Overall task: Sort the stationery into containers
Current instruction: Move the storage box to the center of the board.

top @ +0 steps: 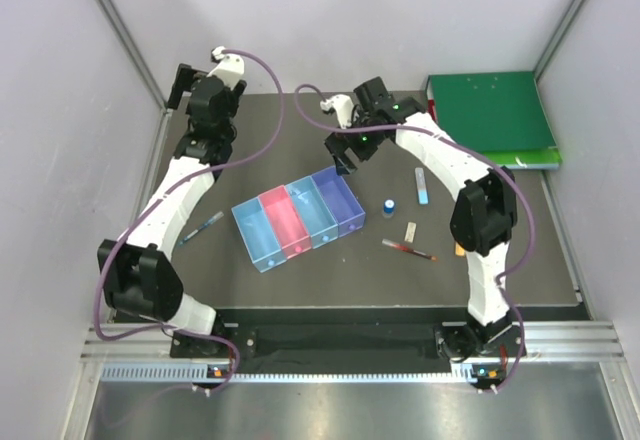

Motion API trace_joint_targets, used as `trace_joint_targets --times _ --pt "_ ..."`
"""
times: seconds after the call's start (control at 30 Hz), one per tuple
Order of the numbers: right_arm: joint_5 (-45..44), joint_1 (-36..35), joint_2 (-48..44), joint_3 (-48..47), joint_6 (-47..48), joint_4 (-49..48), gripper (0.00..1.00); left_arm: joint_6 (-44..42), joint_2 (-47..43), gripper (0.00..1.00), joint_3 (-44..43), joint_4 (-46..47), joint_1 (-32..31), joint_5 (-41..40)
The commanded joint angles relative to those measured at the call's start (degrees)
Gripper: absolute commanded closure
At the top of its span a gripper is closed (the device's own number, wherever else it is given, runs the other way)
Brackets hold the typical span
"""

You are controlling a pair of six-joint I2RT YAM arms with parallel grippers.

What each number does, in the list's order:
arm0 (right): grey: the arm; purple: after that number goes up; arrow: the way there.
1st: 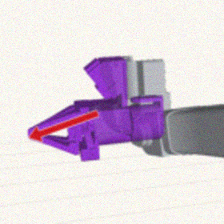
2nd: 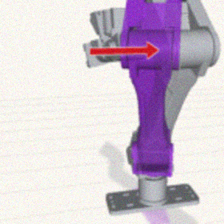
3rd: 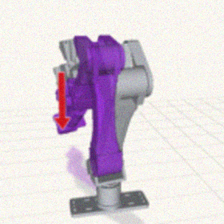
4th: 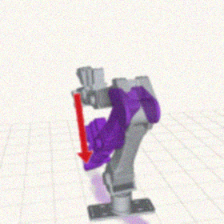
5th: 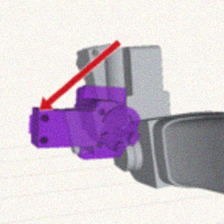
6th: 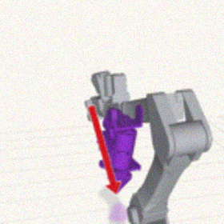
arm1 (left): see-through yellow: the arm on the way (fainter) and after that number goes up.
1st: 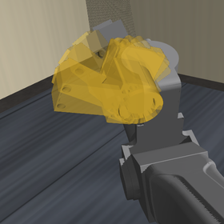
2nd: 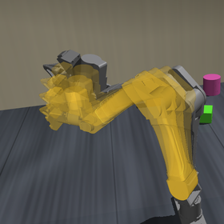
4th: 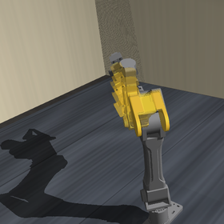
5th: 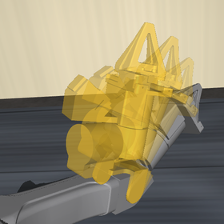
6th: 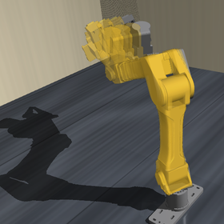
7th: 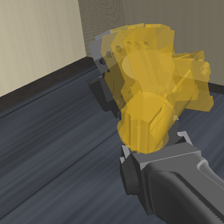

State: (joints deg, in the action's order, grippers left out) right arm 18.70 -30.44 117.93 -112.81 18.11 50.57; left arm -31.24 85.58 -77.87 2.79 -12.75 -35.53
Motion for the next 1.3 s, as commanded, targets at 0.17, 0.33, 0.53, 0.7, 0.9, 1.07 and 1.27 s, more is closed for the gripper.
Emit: trace_joint_targets --times 0.17,0.33,0.53,0.7,0.9,1.07,1.27 --pt "-0.5 -7.5 -4.9 4.2 -7.3 -0.6 0.10 -2.1 -5.7 0.01 3.9 3.8 0.1 2.3" --pt "-0.5 -10.4 -4.7 6.9 -8.4 -1.6 0.14 -1.5 -6.7 0.01 4.2 2.7 0.1 3.6" --pt "-0.9 -11.0 -1.0 7.1 -8.5 -2.2 0.23 -0.8 -7.4 0.01 4.1 2.6 0.1 4.4" --pt "-1.9 -11.0 3.1 5.7 -7.9 -2.9 0.27 -1.2 -8.3 0.01 4.2 4.1 0.1 3.3" --pt "-3.9 -11.0 6.9 5.2 -8.3 -4.2 0.27 -1.3 -9.5 0.01 6.5 6.2 0.6 -2.3" --pt "-4.2 -11.7 9.3 3.3 -8.7 -4.6 0.36 0.8 -10.7 0.01 8.6 3.5 2.6 -1.6" --pt "-6.6 -12.4 11.3 0.6 -9.1 -4.7 0.66 1.3 -11.6 0.01 9.9 3.3 2.8 -0.7"
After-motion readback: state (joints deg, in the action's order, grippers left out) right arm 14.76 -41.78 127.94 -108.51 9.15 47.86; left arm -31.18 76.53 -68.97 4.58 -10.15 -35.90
